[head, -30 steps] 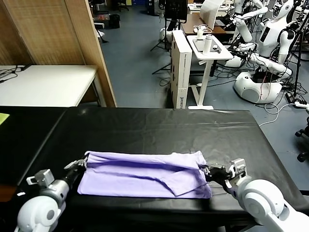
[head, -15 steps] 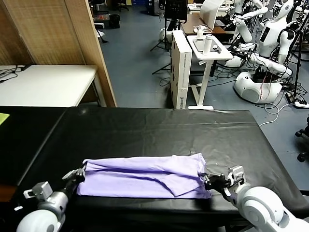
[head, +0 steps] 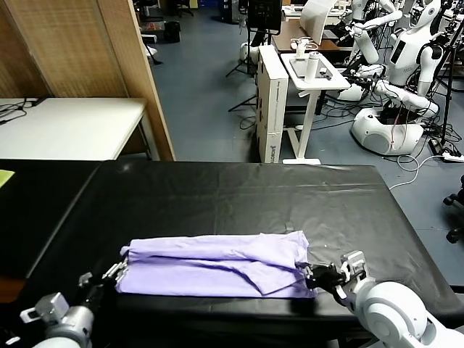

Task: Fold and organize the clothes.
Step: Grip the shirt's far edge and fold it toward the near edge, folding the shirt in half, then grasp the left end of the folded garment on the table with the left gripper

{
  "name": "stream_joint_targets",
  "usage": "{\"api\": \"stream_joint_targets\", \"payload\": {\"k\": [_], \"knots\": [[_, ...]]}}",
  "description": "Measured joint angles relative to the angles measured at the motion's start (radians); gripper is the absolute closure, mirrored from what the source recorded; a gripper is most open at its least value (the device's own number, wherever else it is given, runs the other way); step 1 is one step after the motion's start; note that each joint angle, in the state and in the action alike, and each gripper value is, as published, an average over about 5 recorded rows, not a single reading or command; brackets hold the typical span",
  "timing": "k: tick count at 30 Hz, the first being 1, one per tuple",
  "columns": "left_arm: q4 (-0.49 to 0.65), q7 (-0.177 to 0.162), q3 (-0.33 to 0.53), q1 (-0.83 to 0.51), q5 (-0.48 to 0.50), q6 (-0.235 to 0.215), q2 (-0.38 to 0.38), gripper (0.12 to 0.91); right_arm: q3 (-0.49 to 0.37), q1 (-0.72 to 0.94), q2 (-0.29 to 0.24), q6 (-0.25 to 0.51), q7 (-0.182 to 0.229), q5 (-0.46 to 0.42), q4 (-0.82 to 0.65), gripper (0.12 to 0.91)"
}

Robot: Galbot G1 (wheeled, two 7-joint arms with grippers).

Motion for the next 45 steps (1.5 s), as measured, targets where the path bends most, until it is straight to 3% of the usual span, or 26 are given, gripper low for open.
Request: {"api": "stream_joint_targets", "payload": {"k": [6,9,18,24,30,38,45], "knots": [[-0.024,-0.023,-0.019,0.039,0.016,0.018,-0.056,0.123,0.003,0.018,0.011,0.000,0.000,0.007,0.001,0.174],[-0.024,-0.021,-0.007,0.048,0.040,0.026,-0.078,0.123,0.003,0.030,0.017,0.000,0.000,0.008,-0.008,0.126],[-0.057,0.013,0.030,0.098,0.049,0.003,-0.108,0.123,0.004,0.083,0.039,0.000,0.000,0.038,-0.036,0.118],[-0.096,0.015,0.016,0.110,0.079,-0.009,-0.106,0.123,-0.013,0.127,0.070,0.000,-0.004,0.025,-0.079,0.118],[-0.070,0.027,0.013,0.015,0.072,0.022,-0.042,0.123,-0.044,0.177,0.136,0.007,0.002,-0.038,-0.146,0.118],[0.060,0.062,0.077,-0.165,0.072,0.024,0.091,0.123,-0.090,0.234,0.233,0.039,0.004,-0.112,-0.233,0.118],[0.158,0.073,0.128,-0.228,0.071,0.035,0.139,0.123,-0.125,0.267,0.290,0.048,0.000,-0.140,-0.290,0.118]]}}
